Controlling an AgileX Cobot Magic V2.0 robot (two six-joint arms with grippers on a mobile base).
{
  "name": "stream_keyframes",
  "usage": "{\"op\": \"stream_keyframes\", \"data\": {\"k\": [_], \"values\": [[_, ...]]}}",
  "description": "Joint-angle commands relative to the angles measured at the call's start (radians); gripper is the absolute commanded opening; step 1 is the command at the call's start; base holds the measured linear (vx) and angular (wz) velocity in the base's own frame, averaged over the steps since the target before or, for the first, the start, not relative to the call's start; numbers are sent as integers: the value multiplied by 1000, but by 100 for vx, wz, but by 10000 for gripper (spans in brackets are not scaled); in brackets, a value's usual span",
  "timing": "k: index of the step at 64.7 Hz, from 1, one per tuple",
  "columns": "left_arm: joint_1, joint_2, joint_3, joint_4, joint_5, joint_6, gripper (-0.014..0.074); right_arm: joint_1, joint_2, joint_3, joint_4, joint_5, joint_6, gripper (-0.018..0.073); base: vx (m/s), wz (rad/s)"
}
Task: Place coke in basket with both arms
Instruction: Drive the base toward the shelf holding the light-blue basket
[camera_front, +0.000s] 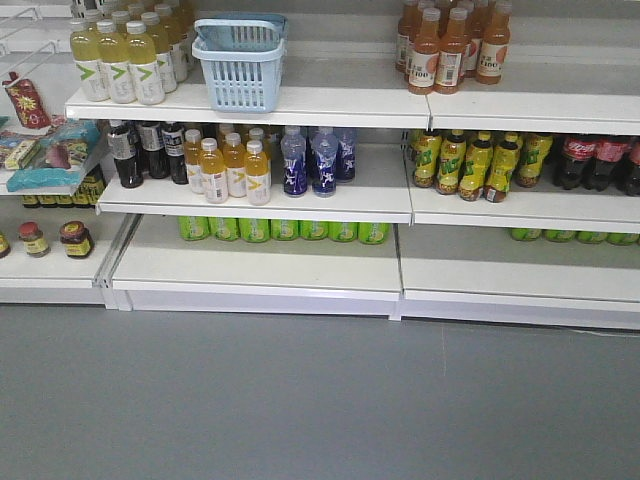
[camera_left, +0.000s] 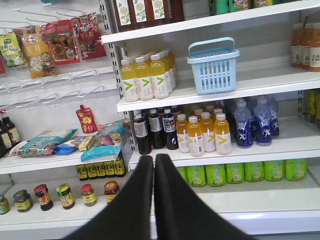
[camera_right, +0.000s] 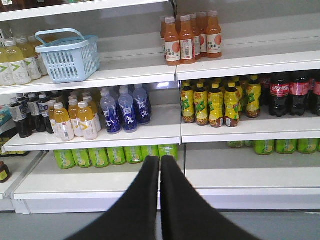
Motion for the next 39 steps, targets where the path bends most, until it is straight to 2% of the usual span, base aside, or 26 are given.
{"op": "stream_keyframes", "data": {"k": [1,39], "values": [[-5,-18,8,-2,-57,-1,-6,-6,-18,15,-3,-71,-5,-5,16,3],[-5,-18,8,-2,-57,-1,-6,-6,-18,15,-3,-71,-5,-5,18,2]]}}
